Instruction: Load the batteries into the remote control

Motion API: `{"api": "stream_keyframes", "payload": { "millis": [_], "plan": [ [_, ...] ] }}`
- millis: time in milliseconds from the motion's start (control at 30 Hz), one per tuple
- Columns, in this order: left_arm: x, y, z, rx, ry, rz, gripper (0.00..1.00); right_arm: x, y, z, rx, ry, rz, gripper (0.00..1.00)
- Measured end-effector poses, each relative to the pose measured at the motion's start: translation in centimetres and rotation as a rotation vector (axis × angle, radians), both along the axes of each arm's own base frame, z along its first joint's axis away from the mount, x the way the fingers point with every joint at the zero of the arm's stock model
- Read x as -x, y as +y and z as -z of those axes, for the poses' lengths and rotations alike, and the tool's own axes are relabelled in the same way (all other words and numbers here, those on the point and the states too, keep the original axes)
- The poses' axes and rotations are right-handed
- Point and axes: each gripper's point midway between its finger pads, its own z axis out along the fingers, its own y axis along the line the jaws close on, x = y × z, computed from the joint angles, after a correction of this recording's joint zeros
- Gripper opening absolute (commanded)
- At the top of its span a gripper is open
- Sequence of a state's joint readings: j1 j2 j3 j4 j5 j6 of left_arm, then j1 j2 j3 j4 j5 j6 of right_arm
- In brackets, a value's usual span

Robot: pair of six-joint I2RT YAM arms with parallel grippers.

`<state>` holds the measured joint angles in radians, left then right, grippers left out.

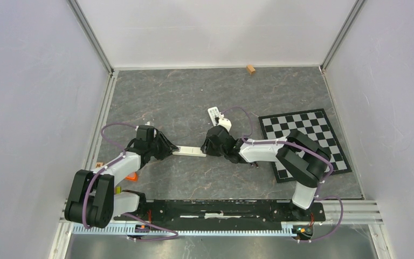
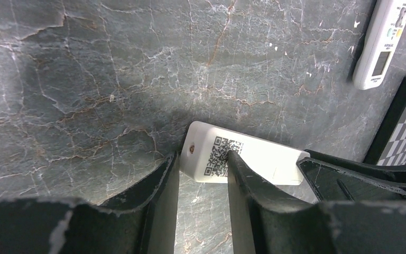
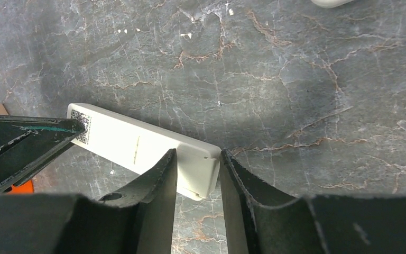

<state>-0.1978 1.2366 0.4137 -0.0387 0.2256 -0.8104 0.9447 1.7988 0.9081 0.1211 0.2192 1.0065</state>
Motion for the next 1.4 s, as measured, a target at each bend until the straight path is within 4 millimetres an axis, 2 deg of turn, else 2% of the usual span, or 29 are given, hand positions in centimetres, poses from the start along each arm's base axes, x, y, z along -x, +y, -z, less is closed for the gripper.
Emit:
{"api": "stream_keyframes", "payload": {
  "millis": [300,433,600,1000,1400],
  "plan": [
    [0.0,0.1,0.0,-0.005,-0.005,-0.005,0.44,0.1,-0.9,-0.2,0.069,-0.016,-0.011,0.42],
    [0.1,0.1,0.0,-0.005,-0.010,-0.005,0.47,0.5,-1.3,-0.5,0.094,-0.017,-0.027,0.23],
    [0.1,0.0,-0.1,-0.005,-0.015,0.000,0.47,1.0,-1.6,-0.7,0.109,-0.010,-0.052,0.16],
    [0.2,0.0,-0.1,-0.004,-0.019,0.000,0.43,1.9,-0.7,-0.7,0.066,0.029,-0.090,0.12],
    [0.2,0.0,-0.1,-0.002,-0.023,0.001,0.40,1.9,-0.5,-0.6,0.026,0.047,-0.082,0.08]
  ]
}}
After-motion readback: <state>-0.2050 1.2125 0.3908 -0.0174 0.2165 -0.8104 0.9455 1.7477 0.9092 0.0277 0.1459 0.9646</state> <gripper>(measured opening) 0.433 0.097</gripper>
